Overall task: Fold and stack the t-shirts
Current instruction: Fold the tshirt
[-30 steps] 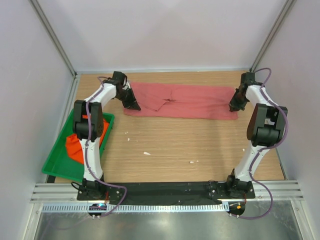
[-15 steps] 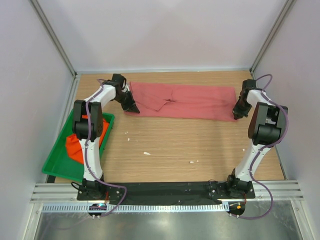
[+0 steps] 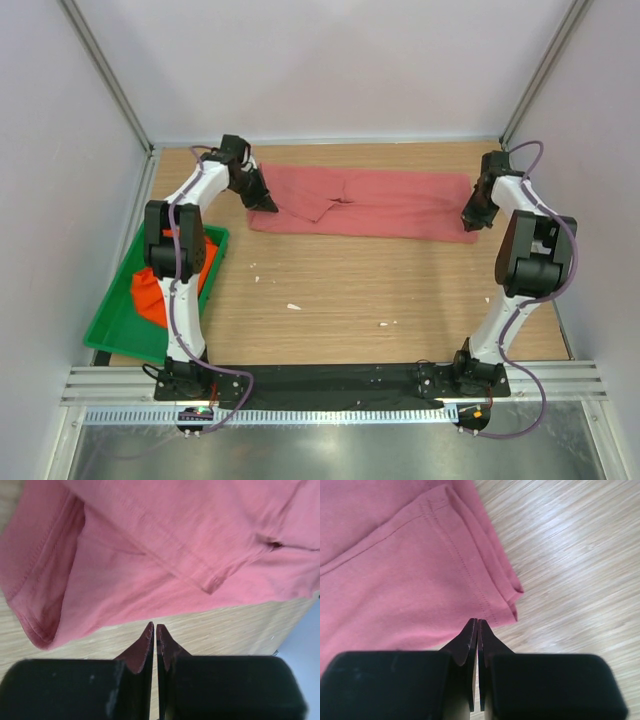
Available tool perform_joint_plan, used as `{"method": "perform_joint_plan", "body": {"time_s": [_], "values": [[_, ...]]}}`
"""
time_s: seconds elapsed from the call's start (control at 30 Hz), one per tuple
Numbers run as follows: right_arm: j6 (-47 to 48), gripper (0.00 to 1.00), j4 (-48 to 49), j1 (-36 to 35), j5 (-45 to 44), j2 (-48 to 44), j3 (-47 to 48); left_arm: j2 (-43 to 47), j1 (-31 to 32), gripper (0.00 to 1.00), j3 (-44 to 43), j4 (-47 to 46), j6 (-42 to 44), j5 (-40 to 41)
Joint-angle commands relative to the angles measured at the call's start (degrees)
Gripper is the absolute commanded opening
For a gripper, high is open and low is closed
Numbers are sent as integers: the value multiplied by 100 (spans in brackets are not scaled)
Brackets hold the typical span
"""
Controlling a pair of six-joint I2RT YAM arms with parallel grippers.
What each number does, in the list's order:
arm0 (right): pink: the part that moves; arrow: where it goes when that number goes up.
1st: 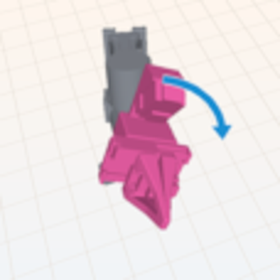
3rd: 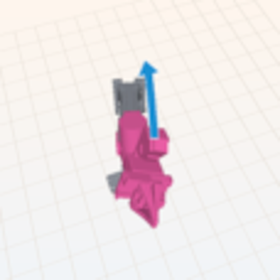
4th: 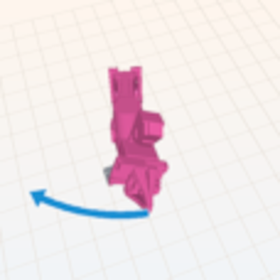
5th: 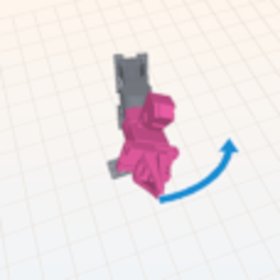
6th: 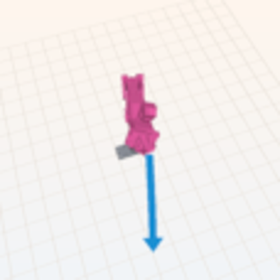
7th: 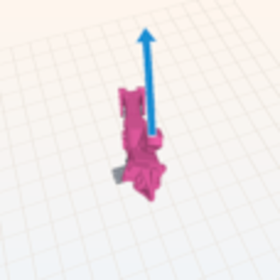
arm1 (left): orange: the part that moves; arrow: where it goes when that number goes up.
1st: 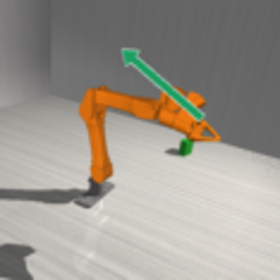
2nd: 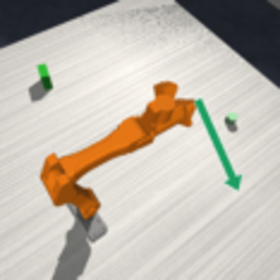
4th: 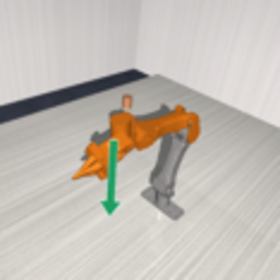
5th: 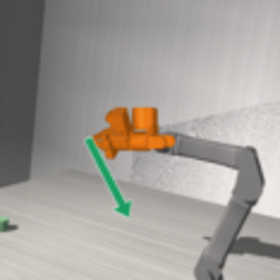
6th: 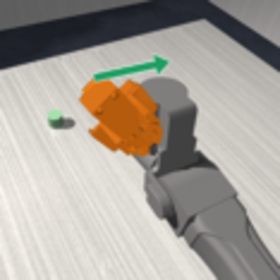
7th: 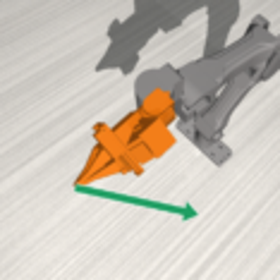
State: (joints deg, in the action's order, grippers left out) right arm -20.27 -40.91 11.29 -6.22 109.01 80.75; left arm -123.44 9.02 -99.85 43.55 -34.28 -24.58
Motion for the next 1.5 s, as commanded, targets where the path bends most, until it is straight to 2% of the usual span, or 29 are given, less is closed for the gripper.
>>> {"method": "perform_joint_plan", "body": {"time_s": [0.0, 0.13, 0.23, 0.4, 0.5, 0.67, 0.73, 0.97, 1.07, 1.17, 1.47], "values": [[-65, 6, 205, -13, 95, 15, -14, -119, -110, 4, -464, 22, -87, 93], [-29, 6, 399, 119, 112, 252, -217, -303, -137, 4, -483, -4, -105, 120], [58, 6, 487, 154, 7, 349, -323, -356, -137, 4, -185, -109, -105, 286], [138, 6, 461, 189, -178, 445, -481, -514, -181, 1, 133, -84, 53, 1094], [138, 6, 329, 198, -213, 437, -534, -664, -199, 0, 1, 241, 185, 1367], [76, 6, 171, 198, -248, 8, -639, -217, -190, 0, 431, 251, 124, 1535], [50, 6, 127, 198, -231, -125, -648, 64, -155, 1, 528, 250, 141, 1544], [-20, 8, -31, 40, -73, -398, -174, 636, -84, 18, 178, 382, 185, 1342], [-152, 9, -5, -127, 50, -284, 37, 444, -84, 20, -297, 522, 229, 1350], [-266, 9, 74, -171, 252, -109, 37, -30, -84, 18, -763, 742, 299, 1359], [-73, 10, 434, -110, -29, 50, -647, -312, -93, 16, 122, 392, 387, 1763]]}}
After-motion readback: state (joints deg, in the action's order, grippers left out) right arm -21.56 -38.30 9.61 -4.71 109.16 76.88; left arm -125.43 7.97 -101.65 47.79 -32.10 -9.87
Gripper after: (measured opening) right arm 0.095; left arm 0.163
